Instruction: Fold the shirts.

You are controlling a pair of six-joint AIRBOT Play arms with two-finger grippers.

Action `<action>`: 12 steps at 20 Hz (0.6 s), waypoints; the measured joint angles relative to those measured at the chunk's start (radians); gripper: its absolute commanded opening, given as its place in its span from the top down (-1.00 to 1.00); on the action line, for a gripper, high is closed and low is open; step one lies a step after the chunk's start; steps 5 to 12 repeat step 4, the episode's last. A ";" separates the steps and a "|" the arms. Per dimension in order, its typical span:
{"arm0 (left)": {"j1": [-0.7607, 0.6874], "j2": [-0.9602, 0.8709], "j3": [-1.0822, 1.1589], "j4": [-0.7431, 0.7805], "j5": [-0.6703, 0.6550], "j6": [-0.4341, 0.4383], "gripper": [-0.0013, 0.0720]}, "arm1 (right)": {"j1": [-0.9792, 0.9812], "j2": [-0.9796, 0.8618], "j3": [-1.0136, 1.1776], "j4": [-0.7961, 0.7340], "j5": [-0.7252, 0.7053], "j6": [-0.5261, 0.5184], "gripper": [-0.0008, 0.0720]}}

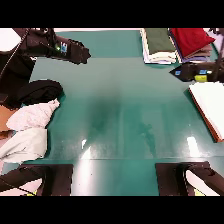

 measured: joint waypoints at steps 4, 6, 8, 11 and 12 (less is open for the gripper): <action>0.000 0.000 0.000 0.000 0.002 0.000 0.90 | 0.064 -0.001 0.001 -0.029 -0.008 -0.006 0.93; 0.000 0.000 0.000 0.000 0.002 0.000 0.90 | 0.064 -0.001 0.001 -0.029 -0.008 -0.006 0.93; 0.000 0.000 0.000 0.000 0.002 0.000 0.90 | 0.064 -0.001 0.001 -0.029 -0.008 -0.006 0.93; 0.000 0.000 0.000 0.000 0.002 0.000 0.90 | 0.064 -0.001 0.001 -0.029 -0.008 -0.006 0.93; 0.000 0.000 0.000 0.000 0.002 0.000 0.90 | 0.064 -0.001 0.001 -0.029 -0.008 -0.006 0.93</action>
